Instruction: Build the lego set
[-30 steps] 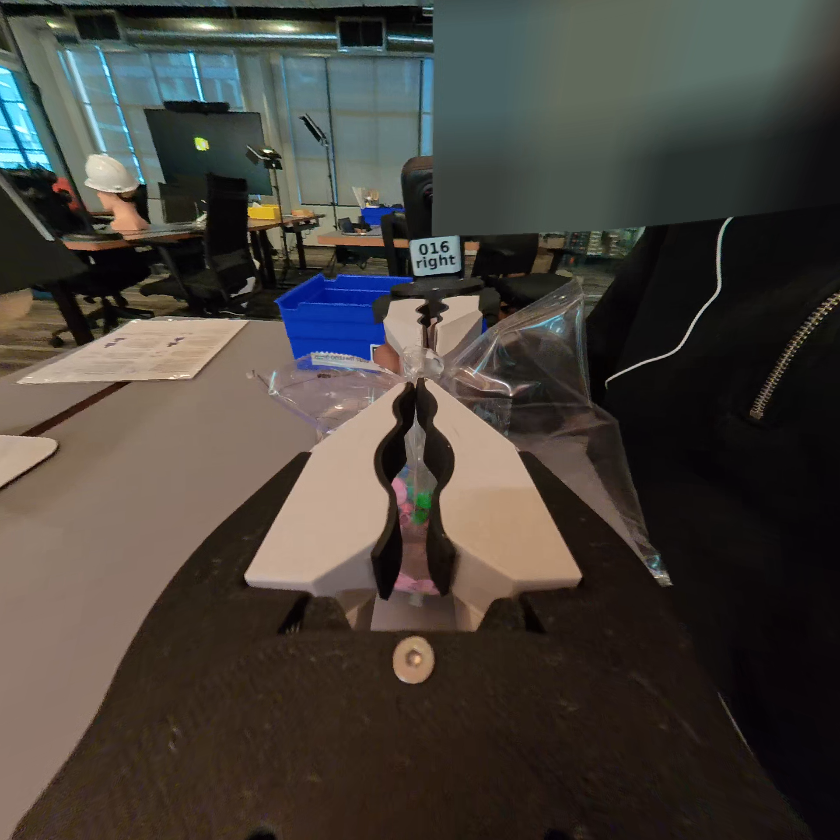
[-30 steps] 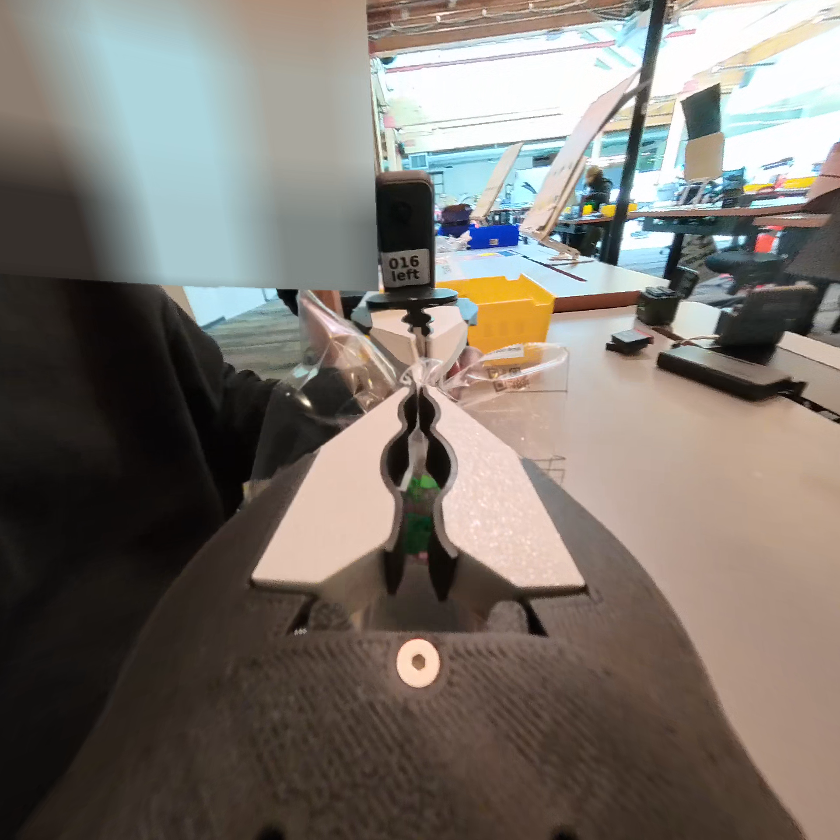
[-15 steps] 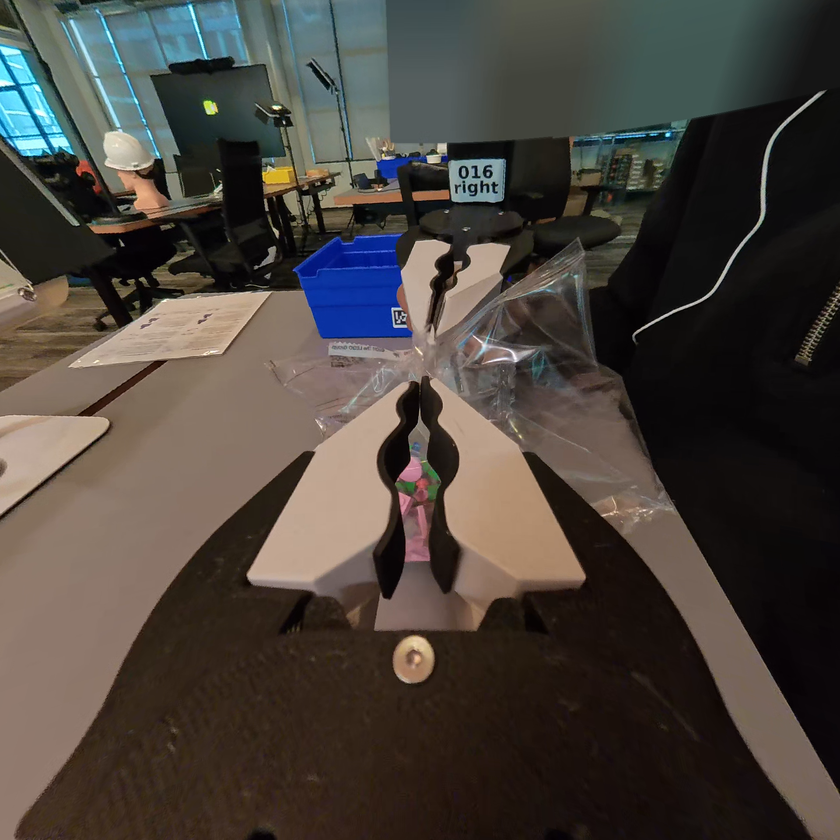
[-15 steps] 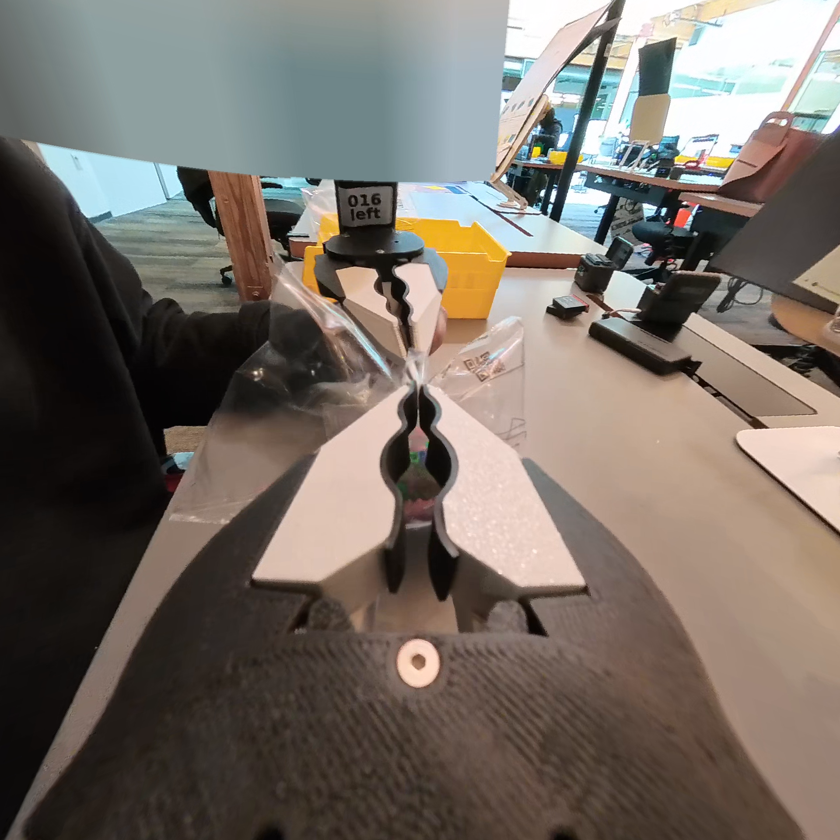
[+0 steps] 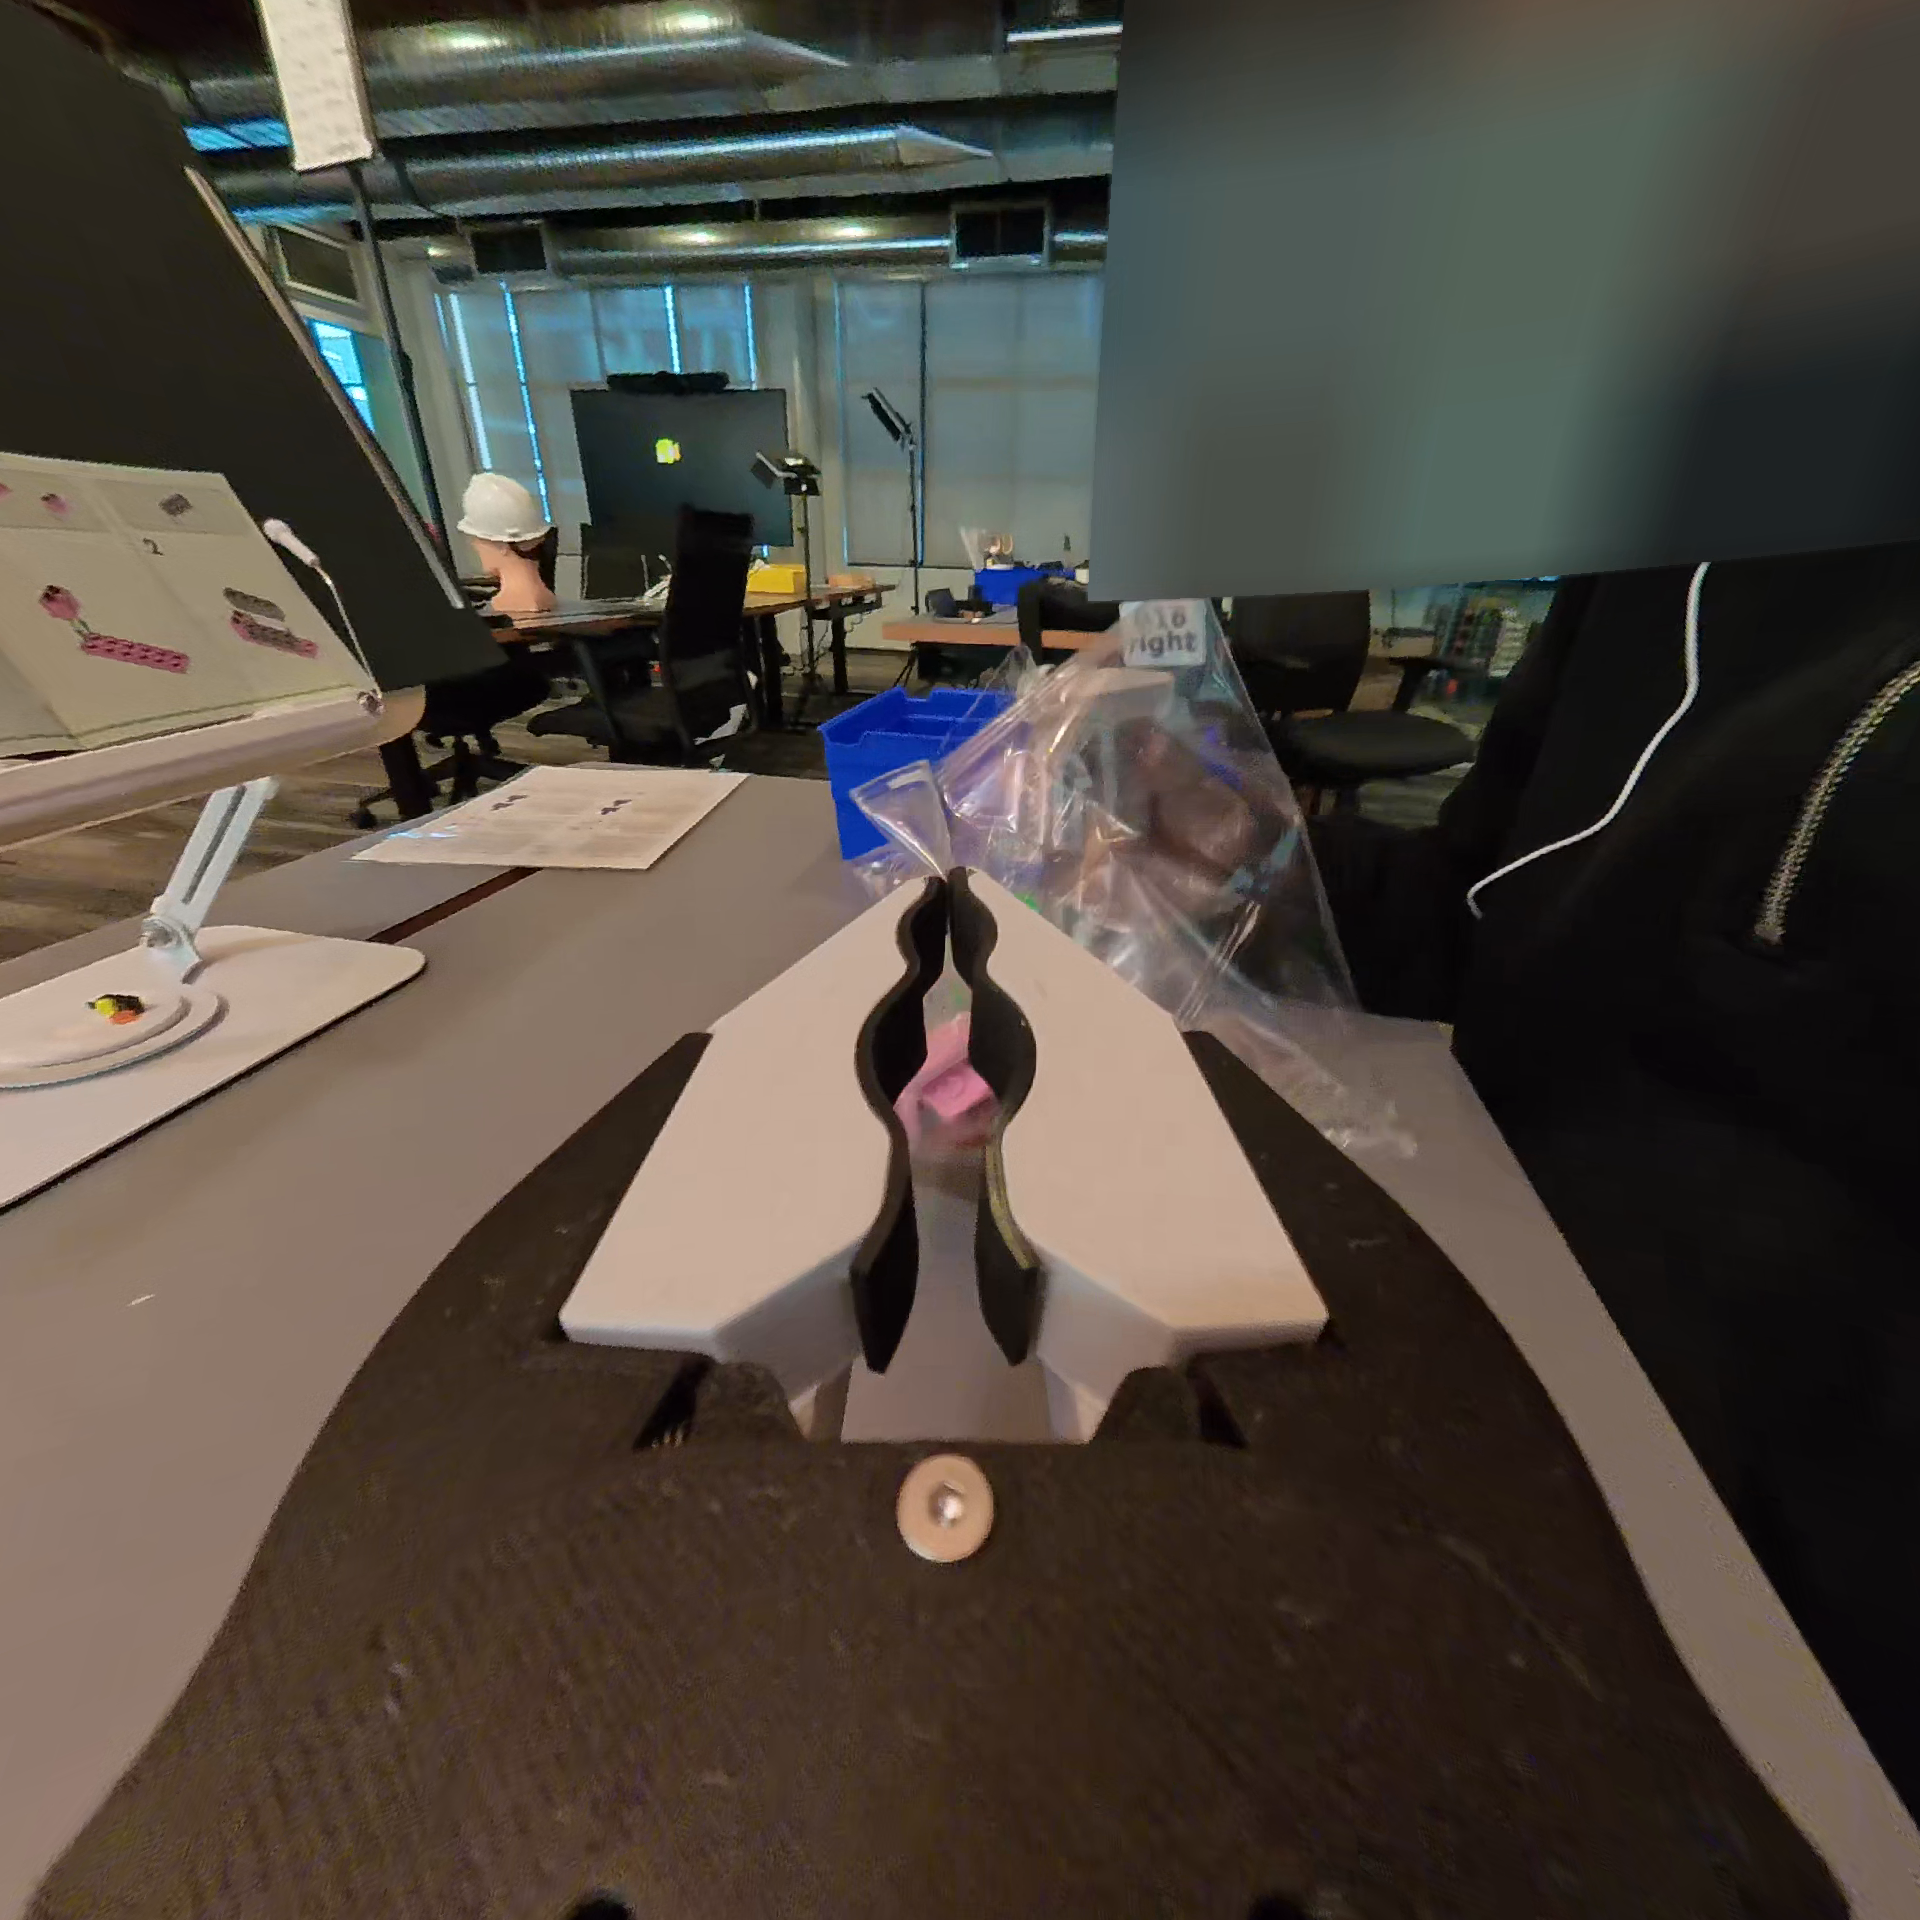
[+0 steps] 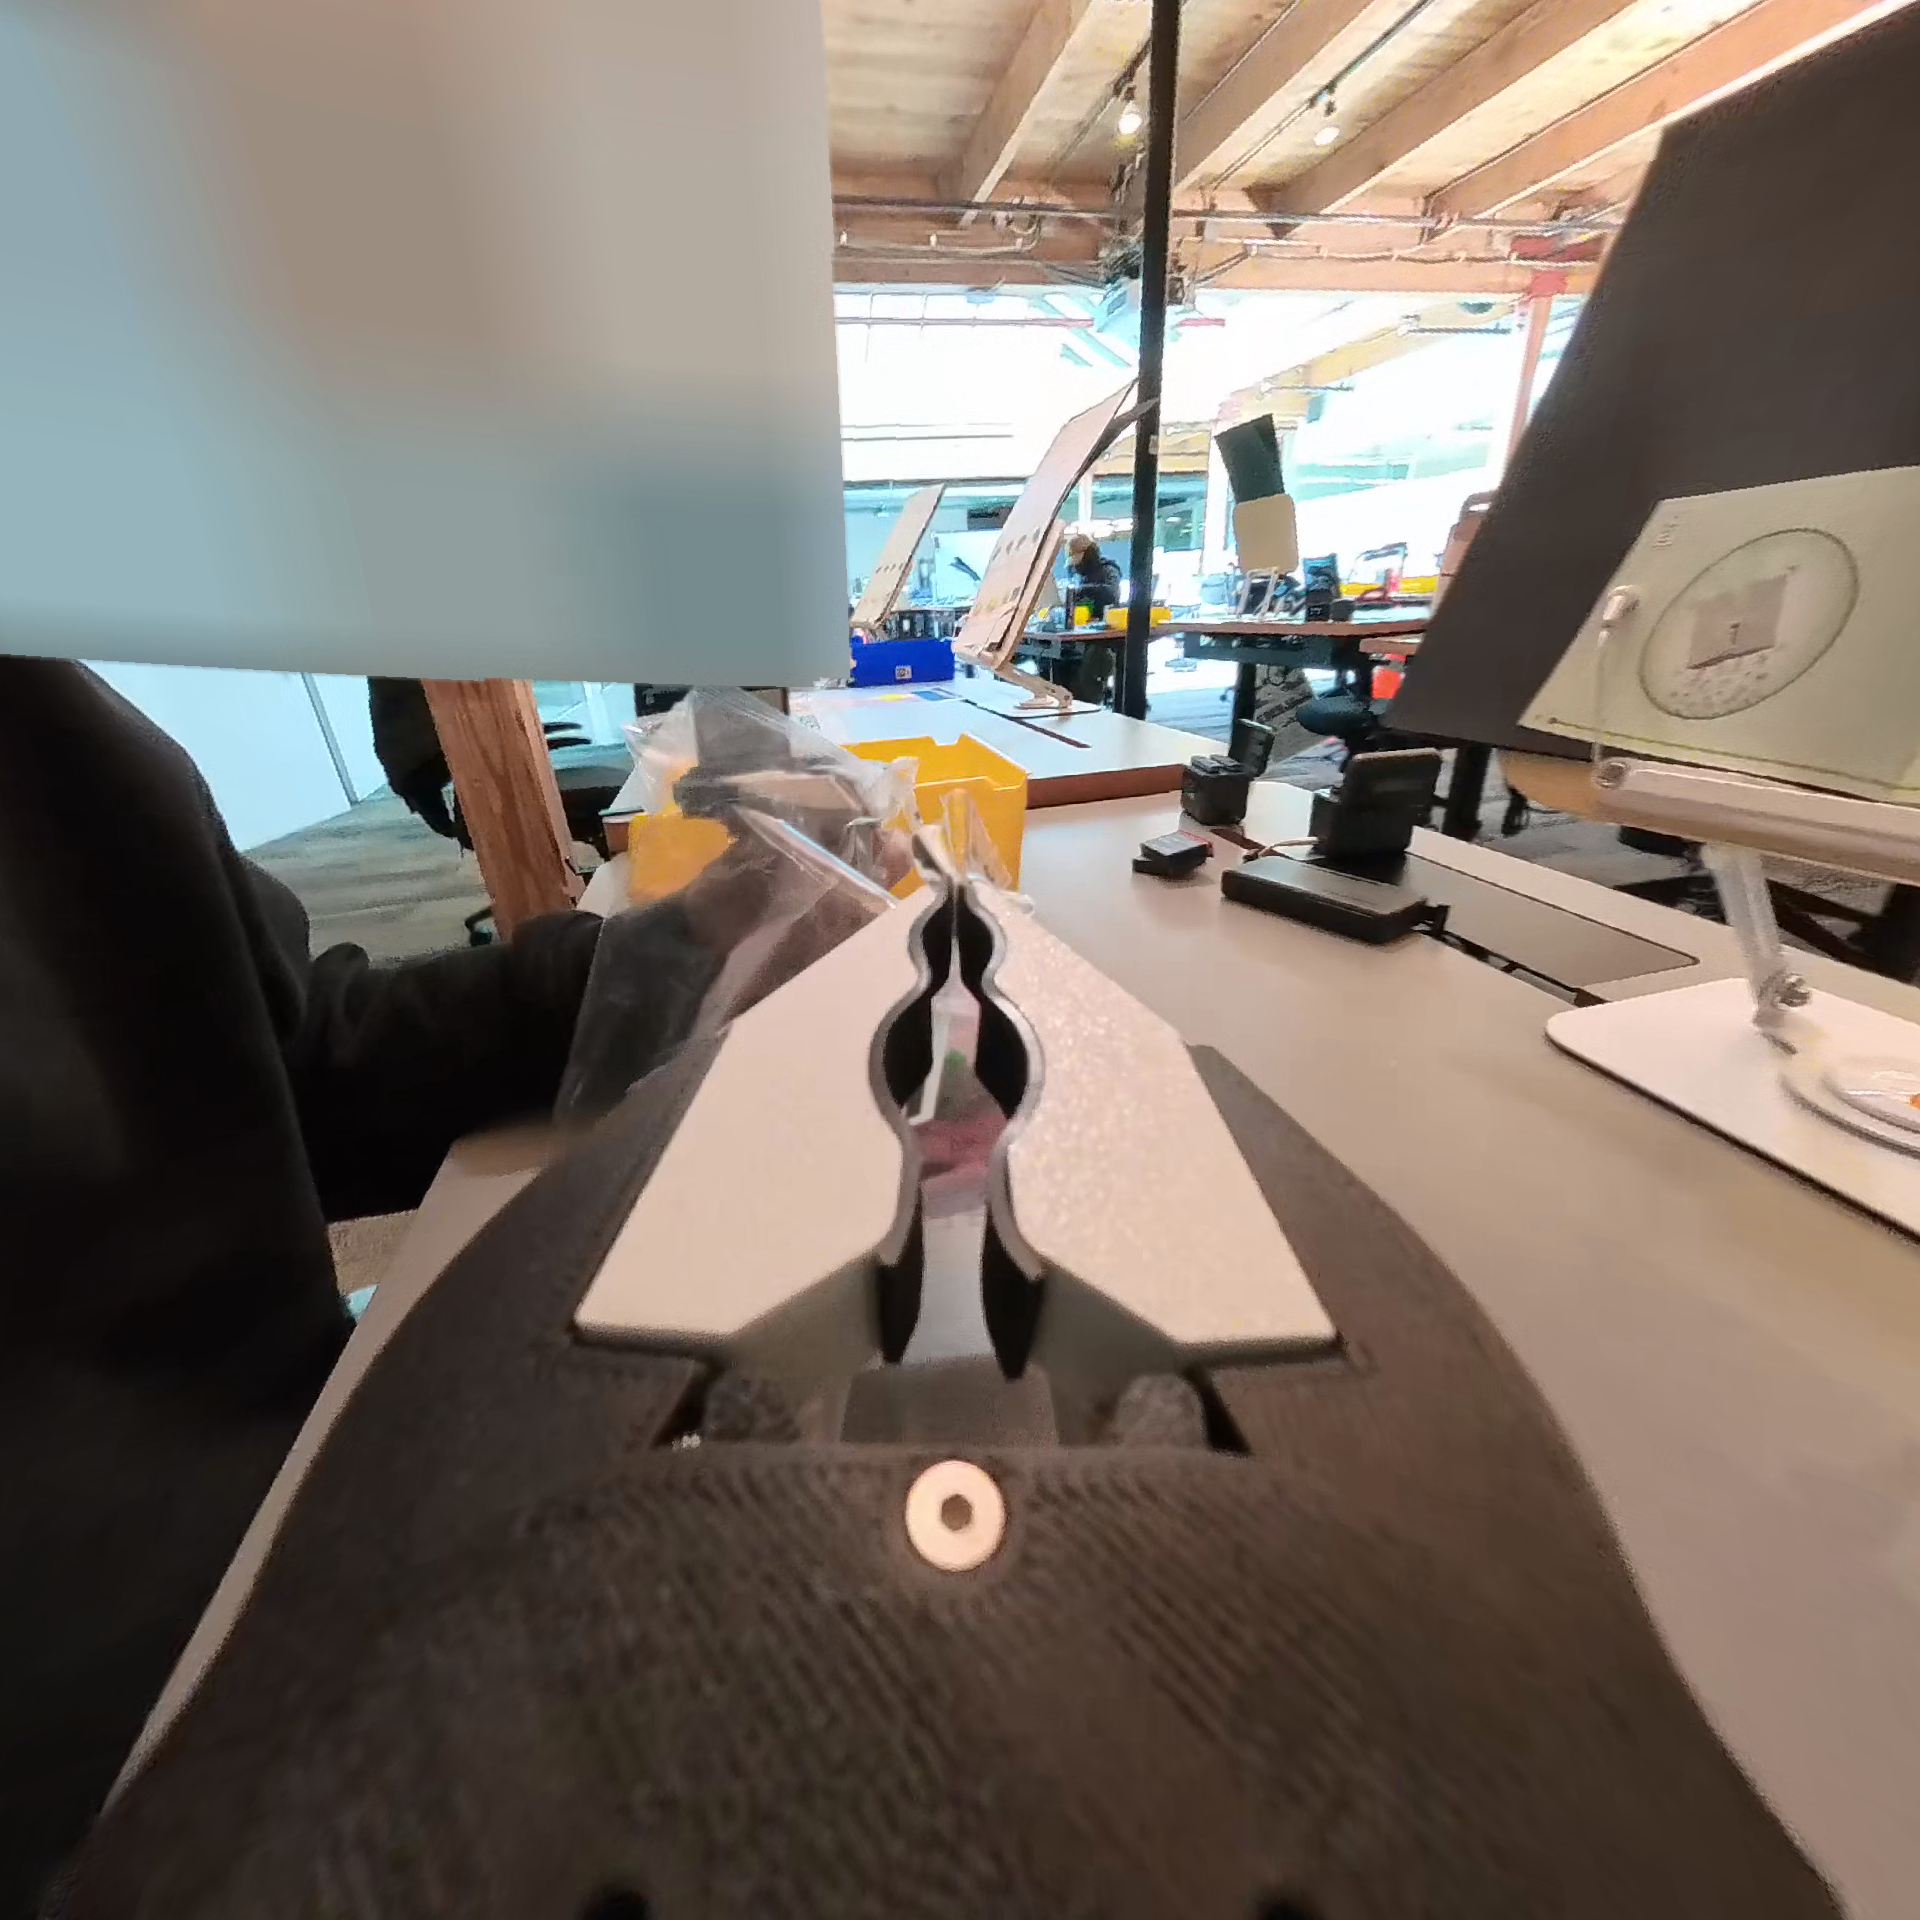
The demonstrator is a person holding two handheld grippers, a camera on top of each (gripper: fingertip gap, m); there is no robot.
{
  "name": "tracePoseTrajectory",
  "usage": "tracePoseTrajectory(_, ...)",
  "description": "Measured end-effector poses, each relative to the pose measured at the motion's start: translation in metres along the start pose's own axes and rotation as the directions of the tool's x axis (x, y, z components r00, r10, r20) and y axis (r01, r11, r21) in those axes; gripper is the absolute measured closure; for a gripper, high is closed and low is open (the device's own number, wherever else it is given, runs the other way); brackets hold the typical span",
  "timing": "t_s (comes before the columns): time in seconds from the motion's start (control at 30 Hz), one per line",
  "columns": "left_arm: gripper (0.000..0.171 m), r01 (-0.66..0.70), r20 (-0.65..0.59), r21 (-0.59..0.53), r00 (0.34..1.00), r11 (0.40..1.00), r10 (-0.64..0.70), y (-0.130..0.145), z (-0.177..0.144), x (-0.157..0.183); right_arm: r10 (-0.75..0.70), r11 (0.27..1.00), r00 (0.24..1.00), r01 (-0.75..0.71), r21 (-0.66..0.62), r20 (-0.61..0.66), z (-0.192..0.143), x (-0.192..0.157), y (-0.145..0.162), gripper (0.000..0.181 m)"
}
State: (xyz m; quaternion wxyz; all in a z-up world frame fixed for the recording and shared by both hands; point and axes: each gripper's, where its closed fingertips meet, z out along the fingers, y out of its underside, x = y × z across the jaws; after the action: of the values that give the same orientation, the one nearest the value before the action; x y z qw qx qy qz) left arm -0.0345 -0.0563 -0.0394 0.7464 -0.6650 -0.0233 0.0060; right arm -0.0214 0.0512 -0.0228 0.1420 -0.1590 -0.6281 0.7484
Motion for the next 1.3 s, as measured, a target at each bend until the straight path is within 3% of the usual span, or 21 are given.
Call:
tracePoseTrajectory(0.2,0.171,-0.004,0.002,0.027,1.0,1.0,0.004,-0.002,-0.005,-0.001,0.066,0.997,0.998,-0.066,0.043,-0.002,-0.011,0.016,-0.001,0.181)
tracePoseTrajectory(0.4,0.131,0.044,-0.01,0.092,0.999,0.995,-0.044,-0.009,-0.006,-0.001,0.019,1.0,0.999,-0.018,-0.021,0.046,-0.002,0.003,0.014,0.177)
tracePoseTrajectory(0.5,0.127,0.077,0.024,0.119,0.996,0.99,-0.081,-0.012,-0.009,-0.009,-0.018,1.0,0.998,0.02,-0.023,0.063,0.001,-0.005,0.016,0.176)
tracePoseTrajectory(0.73,0.125,0.12,0.044,-0.012,0.992,0.993,-0.119,0.013,0.008,-0.011,-0.056,0.998,0.997,0.055,0.01,0.057,-0.002,-0.007,0.008,0.179)
tracePoseTrajectory(0.9,0.126,0.122,-0.149,-0.056,0.98,0.991,-0.129,0.017,0.016,0.025,-0.075,0.997,0.997,0.075,-0.002,0.037,-0.001,-0.005,0.009,0.179)
tracePoseTrajectory(1.07,0.101,0.123,-0.278,-0.221,0.943,0.968,-0.183,0.043,0.029,0.057,-0.046,0.999,0.999,0.046,-0.022,0.029,0.001,-0.002,0.015,0.173)
tracePoseTrajectory(1.13,0.108,0.079,-0.277,-0.286,0.947,0.955,-0.161,0.057,0.035,0.062,-0.032,0.999,0.999,0.033,-0.029,0.029,0.002,-0.001,0.017,0.17)
tracePoseTrajectory(1.3,0.162,0.031,-0.294,-0.308,0.947,0.951,-0.127,0.063,0.036,0.065,0.031,0.997,0.999,-0.028,-0.072,0.044,0.005,0.0,0.026,0.147)
